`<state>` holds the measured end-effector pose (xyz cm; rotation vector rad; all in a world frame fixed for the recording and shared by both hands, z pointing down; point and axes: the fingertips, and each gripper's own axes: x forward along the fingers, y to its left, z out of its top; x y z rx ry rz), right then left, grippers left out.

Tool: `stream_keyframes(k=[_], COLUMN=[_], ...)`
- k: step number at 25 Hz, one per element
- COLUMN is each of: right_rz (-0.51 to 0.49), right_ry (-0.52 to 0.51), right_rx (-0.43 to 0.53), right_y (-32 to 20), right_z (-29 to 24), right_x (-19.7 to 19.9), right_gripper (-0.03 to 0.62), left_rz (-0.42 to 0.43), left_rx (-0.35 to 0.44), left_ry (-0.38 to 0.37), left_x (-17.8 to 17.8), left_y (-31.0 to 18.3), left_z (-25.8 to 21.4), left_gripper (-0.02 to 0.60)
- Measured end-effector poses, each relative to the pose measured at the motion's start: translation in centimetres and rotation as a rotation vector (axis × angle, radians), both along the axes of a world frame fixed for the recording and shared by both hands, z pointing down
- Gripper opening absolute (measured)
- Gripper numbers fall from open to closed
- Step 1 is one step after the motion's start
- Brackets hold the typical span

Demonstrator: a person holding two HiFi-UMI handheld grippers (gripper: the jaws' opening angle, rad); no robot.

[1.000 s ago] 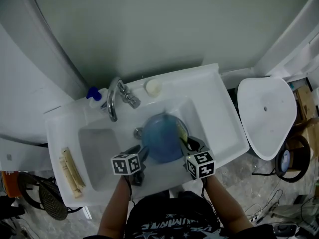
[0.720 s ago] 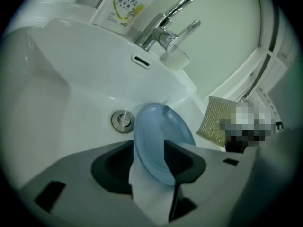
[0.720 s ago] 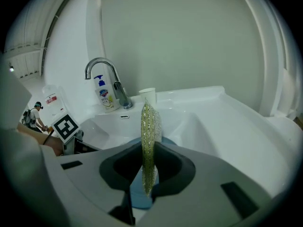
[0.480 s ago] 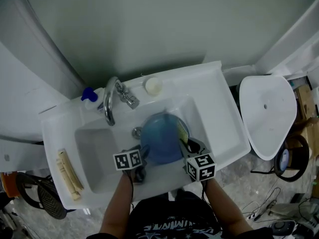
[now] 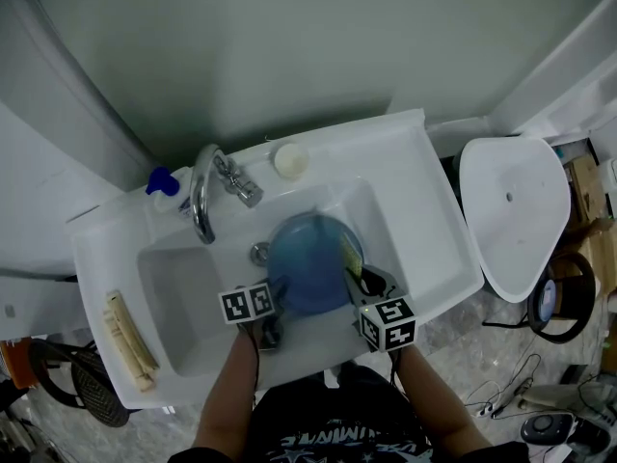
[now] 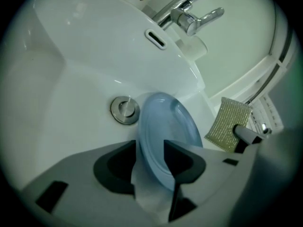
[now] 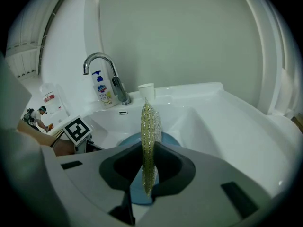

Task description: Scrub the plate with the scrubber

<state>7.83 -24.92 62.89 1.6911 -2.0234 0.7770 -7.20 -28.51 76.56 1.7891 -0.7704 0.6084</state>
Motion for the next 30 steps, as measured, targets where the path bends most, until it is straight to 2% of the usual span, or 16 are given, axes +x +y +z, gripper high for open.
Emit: stream_keyframes(k=[9, 11, 14, 20, 25, 30], right_rz=[0.006, 0.006, 0.007, 0.009, 0.008, -0.013], right_ry=[0.009, 0.011, 0.013, 0.012, 0.014, 0.007], right_rx=[-0.005, -0.006, -0.007, -0.005, 0.004, 0.026], right_y=[-0.1, -0.1, -0.2, -0.3, -0.1, 0.1], right_z=[-0.1, -0.1, -0.2, -0.3, -0.8, -1.5], right_x=[0.2, 0.1, 0.1, 0.1, 0.3, 0.8], right_gripper=[0.071, 0.071, 0.071, 0.071, 0.071, 0.071], left_rz=[-0.004, -0.007, -0.016, 0.039, -0.051, -0.158], left_rx=[-0.012, -0.015, -0.014, -0.004, -0.044, -0.046], left_ry=[-0.010, -0.028, -0.062, -0.127, -0.083, -0.053], left_x=[0.2, -0.1, -0.6, -0.6, -1.0, -2.0], left_y=[-0.1, -0.1, -0.3, -0.4, -0.6, -1.0], left_z=[0.8, 1.0, 1.3, 1.6, 1.5, -0.2], left_gripper=[0.178, 0.156, 0.087, 0.061, 0.043, 0.031])
